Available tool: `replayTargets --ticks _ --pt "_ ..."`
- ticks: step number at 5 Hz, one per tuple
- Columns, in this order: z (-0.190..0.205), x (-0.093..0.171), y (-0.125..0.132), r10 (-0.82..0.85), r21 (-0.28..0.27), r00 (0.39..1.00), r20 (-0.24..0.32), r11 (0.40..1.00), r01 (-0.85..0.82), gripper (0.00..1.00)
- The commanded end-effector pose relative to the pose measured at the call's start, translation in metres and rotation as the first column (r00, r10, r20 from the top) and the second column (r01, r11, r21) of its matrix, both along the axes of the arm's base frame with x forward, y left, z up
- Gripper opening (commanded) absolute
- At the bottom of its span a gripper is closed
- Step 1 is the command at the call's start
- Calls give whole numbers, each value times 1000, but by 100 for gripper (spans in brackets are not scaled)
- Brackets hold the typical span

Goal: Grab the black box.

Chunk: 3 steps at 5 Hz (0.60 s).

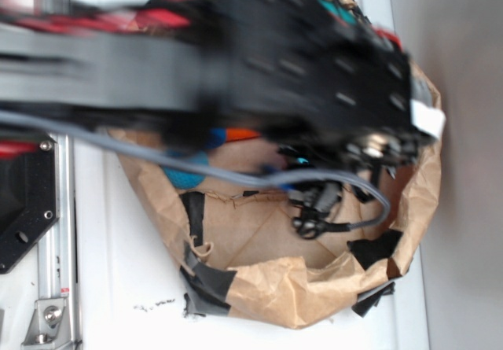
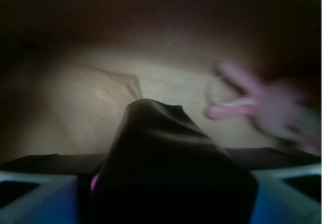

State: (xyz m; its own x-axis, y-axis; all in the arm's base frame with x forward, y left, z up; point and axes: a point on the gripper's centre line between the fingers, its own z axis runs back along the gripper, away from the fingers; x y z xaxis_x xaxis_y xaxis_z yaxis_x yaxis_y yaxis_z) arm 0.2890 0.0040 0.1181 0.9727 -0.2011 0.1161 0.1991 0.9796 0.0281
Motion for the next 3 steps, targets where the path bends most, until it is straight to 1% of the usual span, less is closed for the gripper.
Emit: replayTargets --ticks 1,2,3 --pt "85 -27 -9 78 -31 992 99 997 -76 0" --pt "84 -32 -10 117 -20 992 43 993 -116 0" --pt "85 -33 -6 104 50 994 18 993 -105 0"
